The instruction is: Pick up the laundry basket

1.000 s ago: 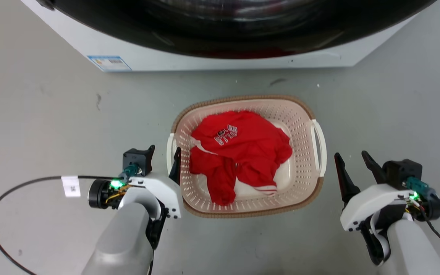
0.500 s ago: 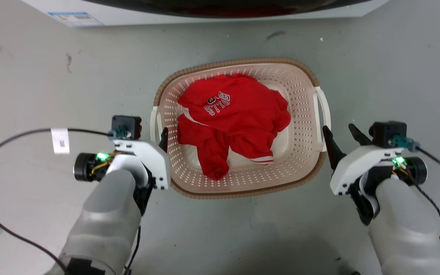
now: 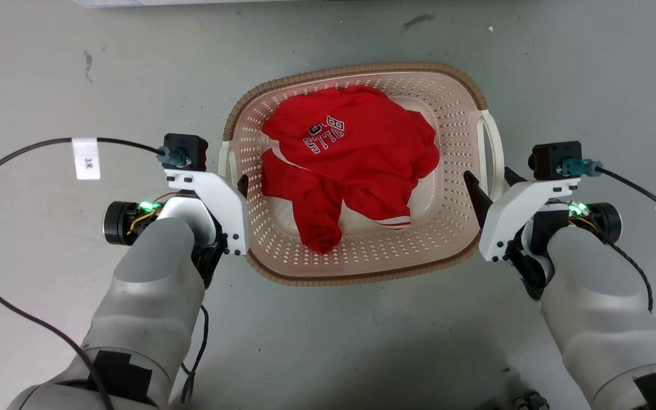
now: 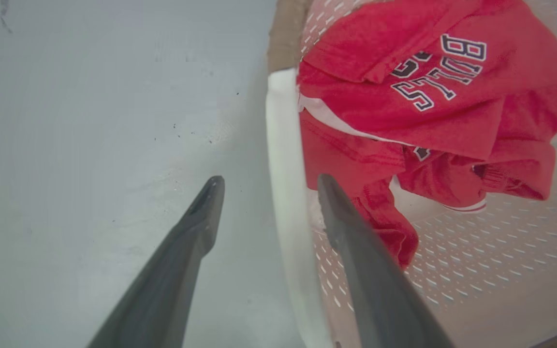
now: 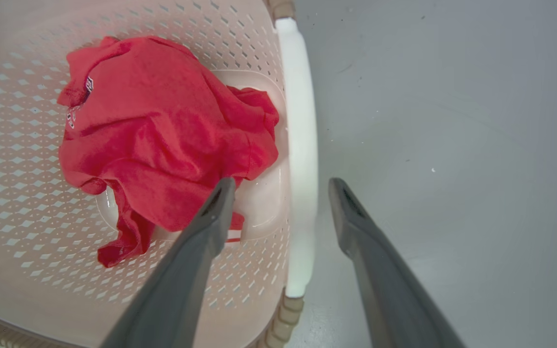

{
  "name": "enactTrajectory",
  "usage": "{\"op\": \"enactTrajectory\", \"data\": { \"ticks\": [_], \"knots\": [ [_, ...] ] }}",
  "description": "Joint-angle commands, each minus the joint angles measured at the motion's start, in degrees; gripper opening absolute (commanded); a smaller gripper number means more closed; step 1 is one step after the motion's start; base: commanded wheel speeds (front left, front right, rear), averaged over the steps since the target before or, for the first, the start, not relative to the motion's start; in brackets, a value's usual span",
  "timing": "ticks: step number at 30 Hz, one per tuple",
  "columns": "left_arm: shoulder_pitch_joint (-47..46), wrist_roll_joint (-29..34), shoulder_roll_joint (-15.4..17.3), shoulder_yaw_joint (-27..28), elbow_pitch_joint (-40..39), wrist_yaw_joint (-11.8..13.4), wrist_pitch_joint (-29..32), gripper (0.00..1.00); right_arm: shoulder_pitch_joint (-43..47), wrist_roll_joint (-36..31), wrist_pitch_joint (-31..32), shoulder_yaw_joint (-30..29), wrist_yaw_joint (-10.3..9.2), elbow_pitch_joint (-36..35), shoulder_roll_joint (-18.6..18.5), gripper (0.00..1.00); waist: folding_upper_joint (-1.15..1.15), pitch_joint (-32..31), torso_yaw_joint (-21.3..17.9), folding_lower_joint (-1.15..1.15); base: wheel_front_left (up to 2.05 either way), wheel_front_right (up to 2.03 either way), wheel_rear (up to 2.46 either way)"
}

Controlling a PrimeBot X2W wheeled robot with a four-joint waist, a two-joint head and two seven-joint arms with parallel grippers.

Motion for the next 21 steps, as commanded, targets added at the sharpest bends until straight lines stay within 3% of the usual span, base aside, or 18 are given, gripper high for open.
{"op": "enactTrajectory", "data": {
  "ticks": [1,3,4,5,6,7,21],
  "knots": [
    [-0.8,-0.3,0.1,-0.1,0.2,-0.2,0.6,1.0,-1.2,0.5,0.2,0.5,-0.04,0.6,0.2,1.0,0.0,0.2,-0.1,-0.01,0.0,0.0,0.0],
    [-1.3,-0.6,0.1,-0.2,0.3,-0.3,1.6,1.0,-2.1,1.4,0.4,1.2,-0.04,1.6,0.2,1.0,0.0,0.4,-0.1,-0.01,0.0,0.0,0.0],
    [-1.4,-0.8,0.0,-0.3,0.4,-0.5,2.4,0.87,-2.4,2.1,0.7,1.7,-0.04,2.1,0.3,1.0,0.0,0.5,-0.1,-0.01,0.0,0.0,0.0],
    [-1.5,-1.0,0.0,-0.4,0.5,-0.5,2.8,0.46,-2.7,2.5,0.9,2.2,-0.04,2.4,0.3,0.55,0.0,0.7,-0.1,-0.01,0.0,0.0,0.0],
    [-1.6,-1.0,0.0,-0.4,0.5,-0.6,3.5,0.09,-3.0,3.1,1.2,2.7,-0.04,2.6,0.4,0.31,0.0,0.8,-0.1,-0.01,0.0,0.0,0.0],
    [-1.7,-1.3,-0.1,-0.5,0.6,-0.8,4.2,0.0,-3.3,3.7,1.6,3.3,-0.04,2.9,0.4,0.0,0.0,0.8,-0.2,-0.01,0.0,0.0,0.0],
    [-0.6,-3.4,-1.4,-2.3,0.7,-1.5,6.1,0.0,-2.3,10.3,2.6,10.0,0.05,3.8,0.0,0.0,0.0,-1.6,0.8,-0.01,0.0,0.0,0.0]
  ]
}}
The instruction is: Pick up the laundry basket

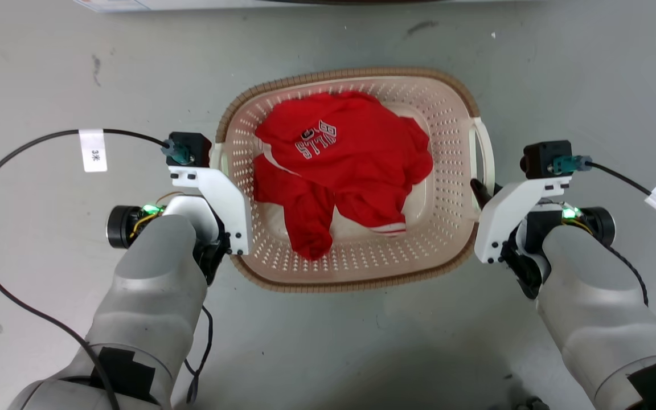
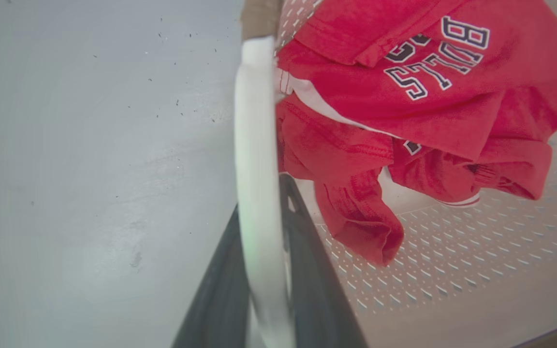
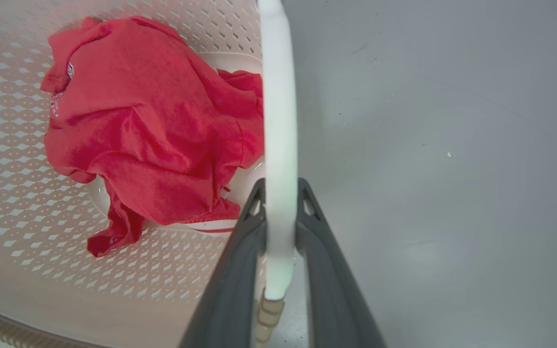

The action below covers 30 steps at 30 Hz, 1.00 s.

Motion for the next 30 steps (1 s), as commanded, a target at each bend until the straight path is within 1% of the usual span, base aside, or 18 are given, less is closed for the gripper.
{"op": "enactTrajectory", "data": {
  "ticks": [1,6,13,14,23,30],
  "knots": [
    [0.6,-0.4,-1.0,-0.4,-0.1,-0.5,0.3,0.0,0.6,0.6,0.2,0.7,0.16,0.0,0.3,0.0,0.0,-1.4,0.5,-0.01,0.0,0.0,0.0],
    [1.9,-2.1,-1.5,-1.0,0.0,-0.6,1.8,0.0,2.3,3.2,2.7,2.3,0.17,0.6,0.2,0.0,0.0,-5.5,1.2,-0.01,0.0,0.0,0.0],
    [4.8,-5.6,-1.9,-2.8,-0.7,-0.6,5.3,0.0,5.6,6.5,8.4,5.4,0.18,0.9,0.2,0.0,0.0,-12.9,1.4,-0.01,0.0,0.0,0.0],
    [4.8,-5.6,-1.9,-2.8,-0.7,-0.6,5.3,0.0,5.6,6.5,8.4,5.4,0.18,0.9,0.2,0.0,0.0,-12.9,1.4,-0.01,0.0,0.0,0.0],
    [9.1,-11.3,-1.9,-6.7,-2.3,-0.6,11.4,0.0,8.5,10.6,15.9,8.5,0.21,0.5,-0.9,0.0,0.0,-22.5,1.2,-0.01,0.0,0.0,0.0],
    [10.4,-14.1,-2.0,-8.7,-2.4,-0.7,16.4,0.0,9.3,13.4,21.6,10.0,0.23,0.5,-1.0,0.0,0.0,-29.5,1.5,-0.01,0.0,0.0,0.0]
  ]
}}
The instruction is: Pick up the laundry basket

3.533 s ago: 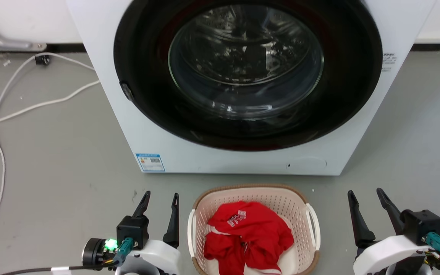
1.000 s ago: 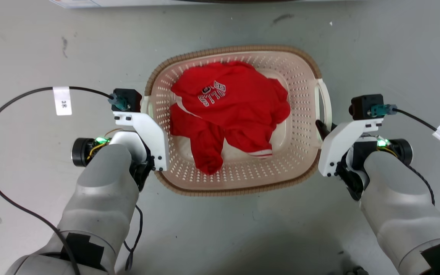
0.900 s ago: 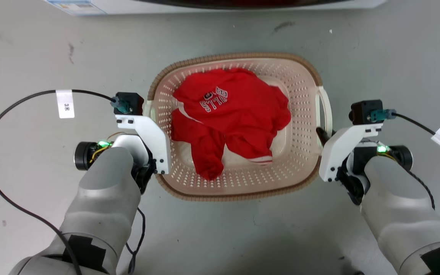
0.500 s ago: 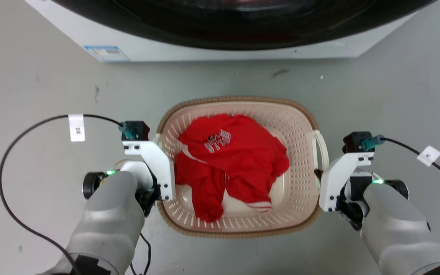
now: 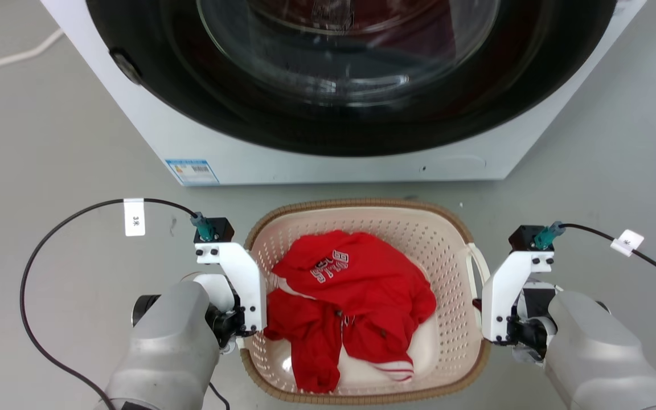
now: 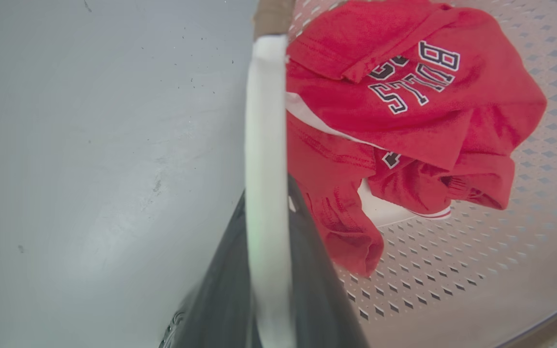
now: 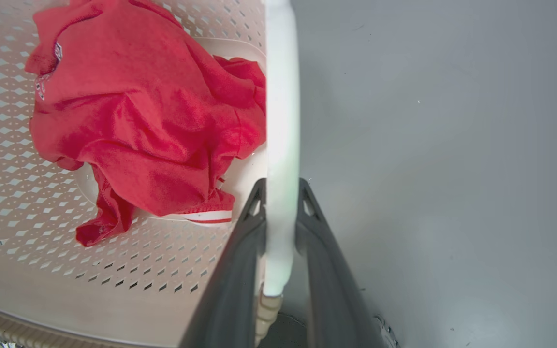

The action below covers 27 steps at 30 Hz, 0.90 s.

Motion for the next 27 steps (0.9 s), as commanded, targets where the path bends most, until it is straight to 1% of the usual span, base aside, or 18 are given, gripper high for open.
{"op": "enactTrajectory", "data": {
  "ticks": [1,9,16,21,27],
  "knots": [
    [0.6,-0.6,-1.5,-0.3,-0.9,-0.7,0.4,0.0,0.8,0.5,0.6,0.4,0.32,-0.3,1.4,0.0,0.0,-3.1,0.3,0.01,0.0,0.0,0.0],
    [2.4,-3.5,-1.7,-3.1,-2.3,-0.8,5.3,0.0,2.0,2.5,7.0,1.5,0.5,0.6,1.7,0.0,0.0,-11.0,0.8,0.01,0.0,0.0,0.0],
    [4.7,-6.0,-1.4,-5.1,-3.2,-0.8,8.3,0.0,2.7,3.5,11.6,2.1,0.51,1.4,1.3,0.0,0.0,-16.3,0.7,0.01,0.0,0.0,0.0],
    [6.0,-7.4,-0.8,-6.4,-3.7,-0.8,9.6,0.0,3.3,3.7,15.5,2.4,0.51,2.0,1.3,0.0,0.0,-17.7,0.5,0.01,0.0,0.0,0.0],
    [7.3,-8.8,-0.6,-7.6,-4.0,-0.8,10.1,0.0,3.8,3.8,17.0,2.2,0.52,2.3,1.6,0.0,0.0,-18.1,0.4,0.01,0.0,0.0,0.0]
  ]
}}
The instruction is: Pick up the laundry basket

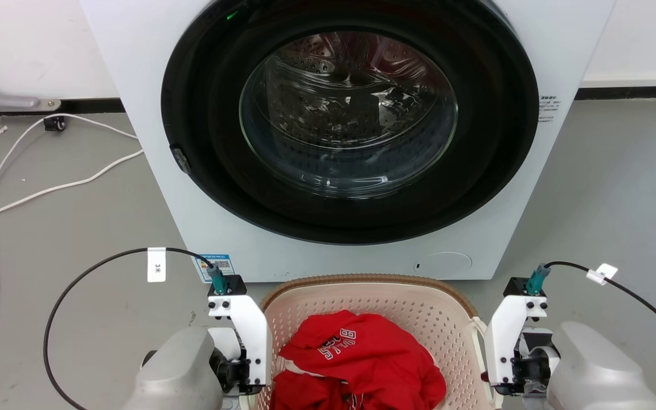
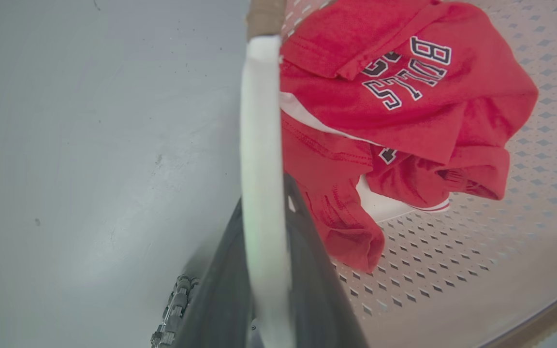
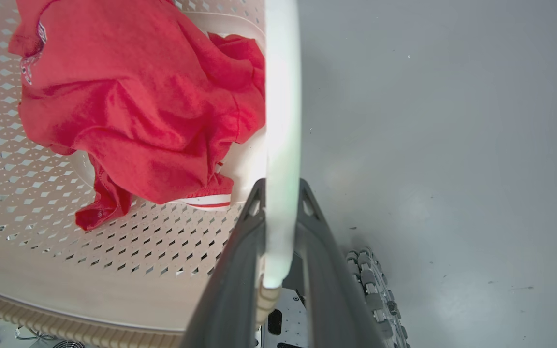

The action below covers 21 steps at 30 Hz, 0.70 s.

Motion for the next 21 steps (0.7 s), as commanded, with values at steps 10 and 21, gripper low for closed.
{"op": "enactTrajectory", "data": {
  "ticks": [10,21],
  "knots": [
    [0.3,-2.3,-1.6,-1.8,-1.4,-0.8,-0.4,0.0,1.1,0.1,-0.1,-0.1,0.76,-0.2,2.1,0.0,0.0,0.1,0.4,0.02,0.0,0.0,0.0],
    [0.2,-4.2,-1.5,-3.5,-1.2,-0.8,-1.4,0.0,1.0,0.3,1.0,-0.6,0.76,-0.2,2.2,0.0,0.0,0.1,0.4,0.02,0.0,0.0,0.0]
  ]
}}
